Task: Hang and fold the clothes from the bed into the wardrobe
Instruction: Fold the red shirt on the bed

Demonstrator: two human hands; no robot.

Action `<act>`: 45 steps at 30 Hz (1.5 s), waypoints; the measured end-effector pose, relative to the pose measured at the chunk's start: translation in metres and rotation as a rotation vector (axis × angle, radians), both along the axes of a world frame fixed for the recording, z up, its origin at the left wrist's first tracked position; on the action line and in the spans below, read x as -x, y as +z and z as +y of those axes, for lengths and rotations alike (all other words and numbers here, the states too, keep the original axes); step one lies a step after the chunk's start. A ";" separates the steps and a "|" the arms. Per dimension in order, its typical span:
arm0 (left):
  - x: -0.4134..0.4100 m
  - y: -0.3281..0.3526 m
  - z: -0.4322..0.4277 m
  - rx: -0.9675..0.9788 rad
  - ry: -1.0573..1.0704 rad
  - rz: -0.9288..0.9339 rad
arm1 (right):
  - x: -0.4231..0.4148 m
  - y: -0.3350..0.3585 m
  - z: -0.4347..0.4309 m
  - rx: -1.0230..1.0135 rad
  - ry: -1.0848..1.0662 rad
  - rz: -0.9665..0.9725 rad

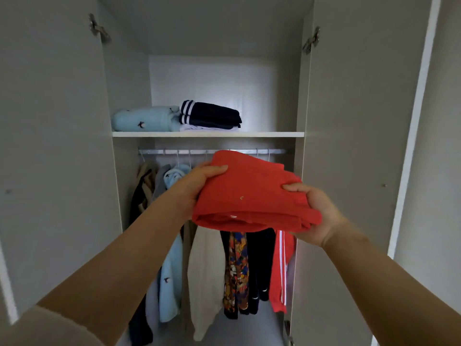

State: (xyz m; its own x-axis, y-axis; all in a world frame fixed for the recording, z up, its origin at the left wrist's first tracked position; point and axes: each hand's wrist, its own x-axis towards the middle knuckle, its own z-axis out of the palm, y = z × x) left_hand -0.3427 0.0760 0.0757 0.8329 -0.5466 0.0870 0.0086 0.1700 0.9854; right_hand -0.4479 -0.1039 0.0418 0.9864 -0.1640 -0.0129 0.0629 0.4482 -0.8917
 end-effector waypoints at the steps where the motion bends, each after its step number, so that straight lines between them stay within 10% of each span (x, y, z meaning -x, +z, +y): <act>1: -0.011 0.007 -0.016 0.012 0.001 -0.011 | -0.012 0.008 -0.016 -0.008 0.005 -0.016; 20: -0.236 0.116 -0.181 0.075 -0.111 -0.060 | -0.237 0.113 -0.174 -0.081 -0.105 -0.328; 29: -0.356 0.162 -0.235 0.100 -0.055 -0.362 | -0.352 0.155 -0.220 -0.232 -0.242 -0.518; 35: -0.433 0.153 -0.256 -0.656 0.506 -1.297 | -0.401 0.163 -0.260 -0.191 -0.295 -0.462; 38: -0.452 0.142 -0.258 -1.065 0.333 -1.230 | -0.423 0.162 -0.270 -0.117 -0.293 -0.355; 45: -0.456 0.136 -0.259 -1.070 0.499 -1.283 | -0.453 0.155 -0.284 -0.027 -0.330 -0.152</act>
